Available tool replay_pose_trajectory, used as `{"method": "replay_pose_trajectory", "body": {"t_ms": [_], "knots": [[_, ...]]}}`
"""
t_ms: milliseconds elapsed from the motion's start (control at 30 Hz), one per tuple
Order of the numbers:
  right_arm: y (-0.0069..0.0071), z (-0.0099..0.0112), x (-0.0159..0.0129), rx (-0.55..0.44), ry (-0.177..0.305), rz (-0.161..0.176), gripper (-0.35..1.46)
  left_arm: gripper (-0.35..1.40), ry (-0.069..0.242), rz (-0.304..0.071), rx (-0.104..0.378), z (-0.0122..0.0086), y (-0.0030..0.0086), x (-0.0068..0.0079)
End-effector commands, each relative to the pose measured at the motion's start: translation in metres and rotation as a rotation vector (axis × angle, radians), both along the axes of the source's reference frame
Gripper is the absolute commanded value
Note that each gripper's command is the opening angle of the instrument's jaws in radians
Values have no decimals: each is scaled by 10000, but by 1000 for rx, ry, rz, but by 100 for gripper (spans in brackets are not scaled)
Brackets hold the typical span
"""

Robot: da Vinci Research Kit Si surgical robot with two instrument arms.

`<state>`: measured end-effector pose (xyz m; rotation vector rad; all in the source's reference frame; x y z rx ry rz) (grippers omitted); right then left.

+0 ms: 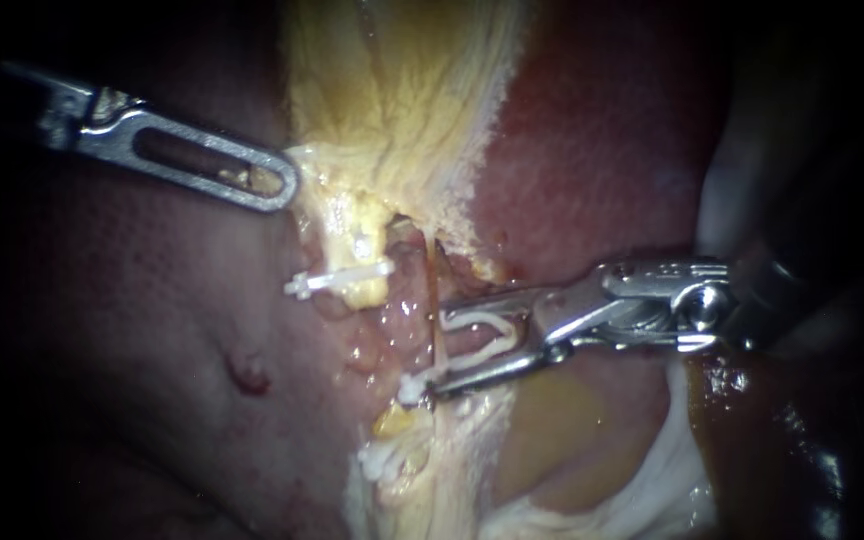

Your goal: Clipping second clip right tube

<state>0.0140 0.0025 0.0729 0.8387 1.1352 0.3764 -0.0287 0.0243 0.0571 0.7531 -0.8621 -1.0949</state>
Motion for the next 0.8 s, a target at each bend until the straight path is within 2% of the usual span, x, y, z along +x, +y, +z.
{"method": "replay_pose_trajectory", "body": {"t_ms": [33,167,433,800], "knots": [[0,1,5,9,4,-5,49,-35,0,0,0,0,0,0],[-2,4,17,34,24,-32,49,-35,-1,2,1,1,-1,-2],[-10,1,26,109,98,-52,49,-35,-1,1,0,2,-1,-3],[-19,-23,27,161,187,-75,48,-35,-1,2,0,2,0,-2]]}}
